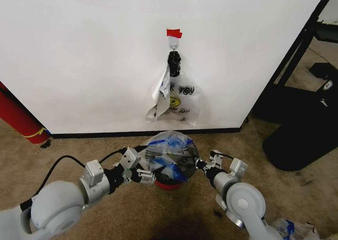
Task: Pick up the garbage bag from the wall and place it over the trash bin.
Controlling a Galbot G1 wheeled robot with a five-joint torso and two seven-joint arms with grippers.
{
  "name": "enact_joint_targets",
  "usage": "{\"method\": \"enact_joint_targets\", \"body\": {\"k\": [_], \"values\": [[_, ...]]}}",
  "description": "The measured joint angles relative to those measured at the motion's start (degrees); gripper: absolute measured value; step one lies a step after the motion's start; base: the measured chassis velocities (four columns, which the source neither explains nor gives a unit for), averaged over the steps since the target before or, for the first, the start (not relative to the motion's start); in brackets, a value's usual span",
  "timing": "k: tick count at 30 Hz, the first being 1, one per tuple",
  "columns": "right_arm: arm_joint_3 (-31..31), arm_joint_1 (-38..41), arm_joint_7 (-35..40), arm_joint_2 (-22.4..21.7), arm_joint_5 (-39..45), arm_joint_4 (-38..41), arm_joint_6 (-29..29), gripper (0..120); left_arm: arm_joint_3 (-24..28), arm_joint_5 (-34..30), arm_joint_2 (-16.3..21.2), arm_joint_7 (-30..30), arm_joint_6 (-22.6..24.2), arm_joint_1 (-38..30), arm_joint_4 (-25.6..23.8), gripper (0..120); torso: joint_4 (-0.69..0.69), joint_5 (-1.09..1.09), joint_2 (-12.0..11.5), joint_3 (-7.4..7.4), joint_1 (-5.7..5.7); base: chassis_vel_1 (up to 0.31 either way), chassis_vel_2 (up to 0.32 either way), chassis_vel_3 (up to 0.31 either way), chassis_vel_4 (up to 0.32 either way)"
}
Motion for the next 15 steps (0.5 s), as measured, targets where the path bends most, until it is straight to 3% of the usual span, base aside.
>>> {"method": "enact_joint_targets", "body": {"k": [6, 11, 15], "values": [[-0.55, 0.63, 0.01, -0.09, 0.03, -0.03, -0.36, 1, 3.27, 1.03, -0.95, 1.83, -0.83, -2.92, 1.83, 98, 0.01, -0.01, 0.00, 0.00, 0.00, 0.000, 0.000, 0.000, 0.000], [-1.17, 1.16, 0.51, 0.05, 0.04, -0.27, -1.01, 1, 10.46, 1.36, -2.54, 2.39, -1.14, -10.22, 3.44, 87, 0.00, -0.01, 0.00, 0.00, 0.00, 0.000, 0.000, 0.000, 0.000], [-1.22, 1.07, 0.86, 0.13, 0.05, -0.28, -1.29, 1, 12.52, 1.41, -3.59, 2.46, -1.18, -12.02, 4.49, 77, 0.00, -0.01, 0.00, 0.00, 0.00, 0.000, 0.000, 0.000, 0.000]]}}
